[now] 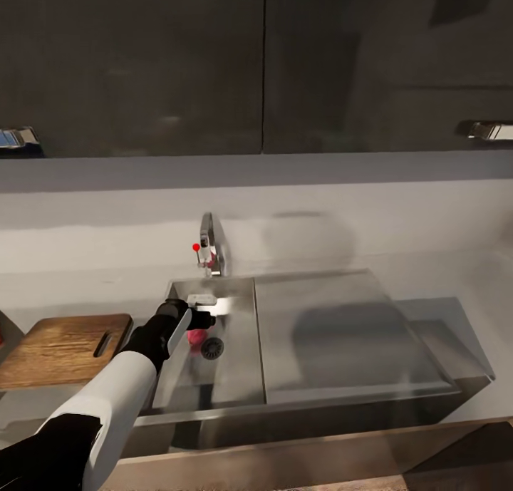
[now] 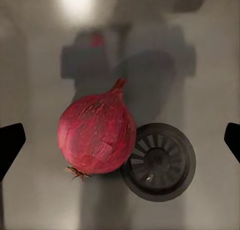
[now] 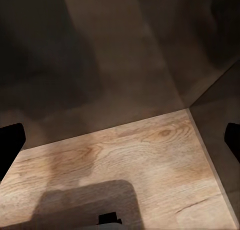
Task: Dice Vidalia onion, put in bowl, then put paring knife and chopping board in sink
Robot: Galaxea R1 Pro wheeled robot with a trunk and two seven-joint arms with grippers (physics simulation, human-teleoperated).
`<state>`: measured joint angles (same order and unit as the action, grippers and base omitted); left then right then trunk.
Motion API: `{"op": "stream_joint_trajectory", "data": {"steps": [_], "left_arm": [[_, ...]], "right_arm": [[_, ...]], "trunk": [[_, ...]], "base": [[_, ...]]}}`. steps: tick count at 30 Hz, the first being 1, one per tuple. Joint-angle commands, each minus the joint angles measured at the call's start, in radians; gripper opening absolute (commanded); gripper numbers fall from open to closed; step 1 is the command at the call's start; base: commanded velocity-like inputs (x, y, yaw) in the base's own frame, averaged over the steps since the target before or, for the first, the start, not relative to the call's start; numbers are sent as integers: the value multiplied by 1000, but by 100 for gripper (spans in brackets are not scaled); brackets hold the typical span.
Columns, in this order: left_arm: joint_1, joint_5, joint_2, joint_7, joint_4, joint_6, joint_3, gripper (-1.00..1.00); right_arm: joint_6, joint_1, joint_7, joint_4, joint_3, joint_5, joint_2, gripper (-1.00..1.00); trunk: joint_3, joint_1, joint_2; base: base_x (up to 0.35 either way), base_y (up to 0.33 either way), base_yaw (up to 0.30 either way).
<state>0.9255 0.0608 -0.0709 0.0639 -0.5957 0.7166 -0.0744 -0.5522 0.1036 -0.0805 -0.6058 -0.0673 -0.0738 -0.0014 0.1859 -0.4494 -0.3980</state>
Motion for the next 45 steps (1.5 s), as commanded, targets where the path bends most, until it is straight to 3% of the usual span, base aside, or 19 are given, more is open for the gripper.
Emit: {"op": "stream_joint_trajectory", "data": {"steps": [1, 28, 45], "left_arm": [[1, 7, 0, 7, -1, 4, -4, 100], [0, 7, 0, 7, -6, 4, -4, 100], [0, 7, 0, 7, -1, 4, -4, 100]], "right_arm": [[-2, 0, 1, -2, 1, -7, 0, 100], [-2, 1, 1, -2, 1, -7, 0, 100], [-2, 1, 1, -2, 1, -7, 0, 100]], "trunk": [[3, -1, -2], [46, -1, -2], [52, -1, -2]], "base": [[0, 0, 0], [39, 0, 0], [2, 0, 0]]}}
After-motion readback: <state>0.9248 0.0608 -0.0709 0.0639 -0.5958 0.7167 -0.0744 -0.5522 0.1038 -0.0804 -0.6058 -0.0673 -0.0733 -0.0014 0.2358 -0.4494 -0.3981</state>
